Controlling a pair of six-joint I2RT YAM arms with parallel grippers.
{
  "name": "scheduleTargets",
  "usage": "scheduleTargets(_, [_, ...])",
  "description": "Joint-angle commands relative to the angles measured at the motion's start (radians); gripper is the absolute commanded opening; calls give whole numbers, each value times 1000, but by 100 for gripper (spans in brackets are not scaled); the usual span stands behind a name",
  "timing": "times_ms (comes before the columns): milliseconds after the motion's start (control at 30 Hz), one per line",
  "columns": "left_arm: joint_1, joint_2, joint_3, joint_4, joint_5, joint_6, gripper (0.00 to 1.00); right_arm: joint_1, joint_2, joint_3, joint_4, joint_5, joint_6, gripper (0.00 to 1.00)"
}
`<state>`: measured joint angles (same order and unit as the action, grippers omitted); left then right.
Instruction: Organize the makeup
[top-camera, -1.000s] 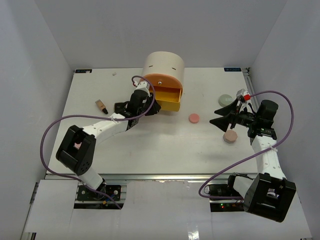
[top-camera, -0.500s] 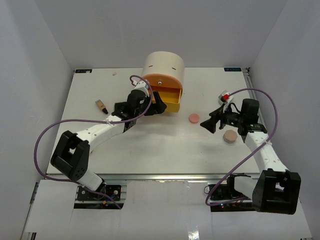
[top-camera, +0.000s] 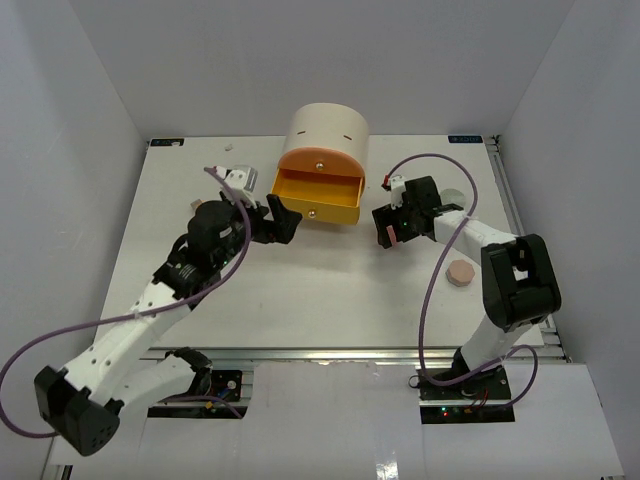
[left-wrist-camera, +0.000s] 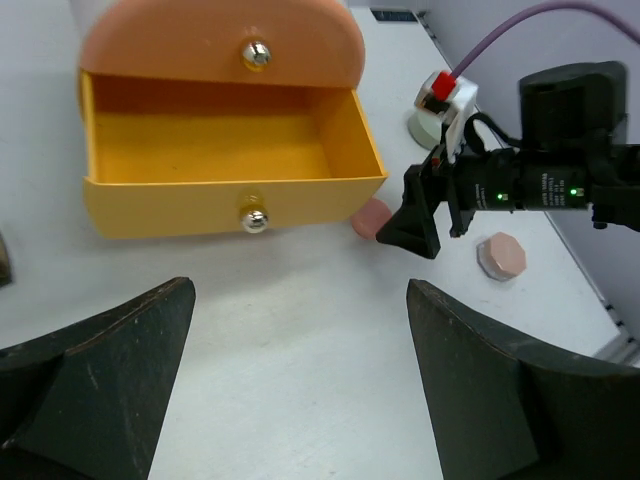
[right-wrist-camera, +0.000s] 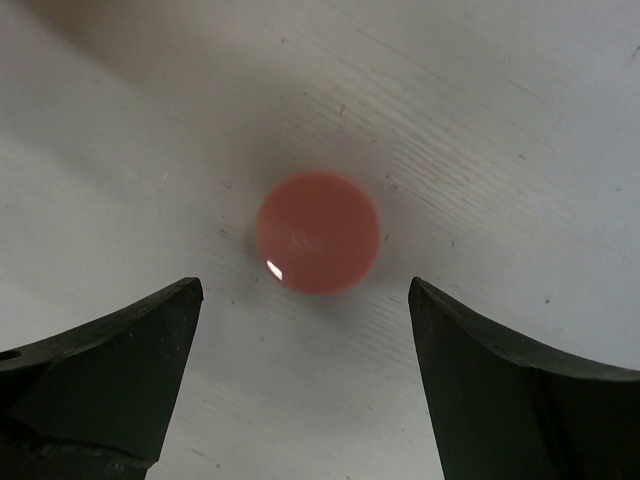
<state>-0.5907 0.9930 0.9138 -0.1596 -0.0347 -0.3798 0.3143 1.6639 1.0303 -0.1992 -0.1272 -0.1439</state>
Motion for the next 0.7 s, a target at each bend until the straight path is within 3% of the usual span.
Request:
scheduleTargets(0, [6,-217,-103,-169,-122,137,98,38,74,93,-19,179,71,90])
scheduleTargets(200, [5,-474,-240,-147,-193,115,98,46,154,146,-22,207,88,91])
scheduleTargets(400, [6,-540,-243,-155,-241,110,98,47,214,172,-20,208,79,99])
scheduleTargets(667, [6,-544,-242,-153,-231,111,98,42,212,163,-32,167,50,65])
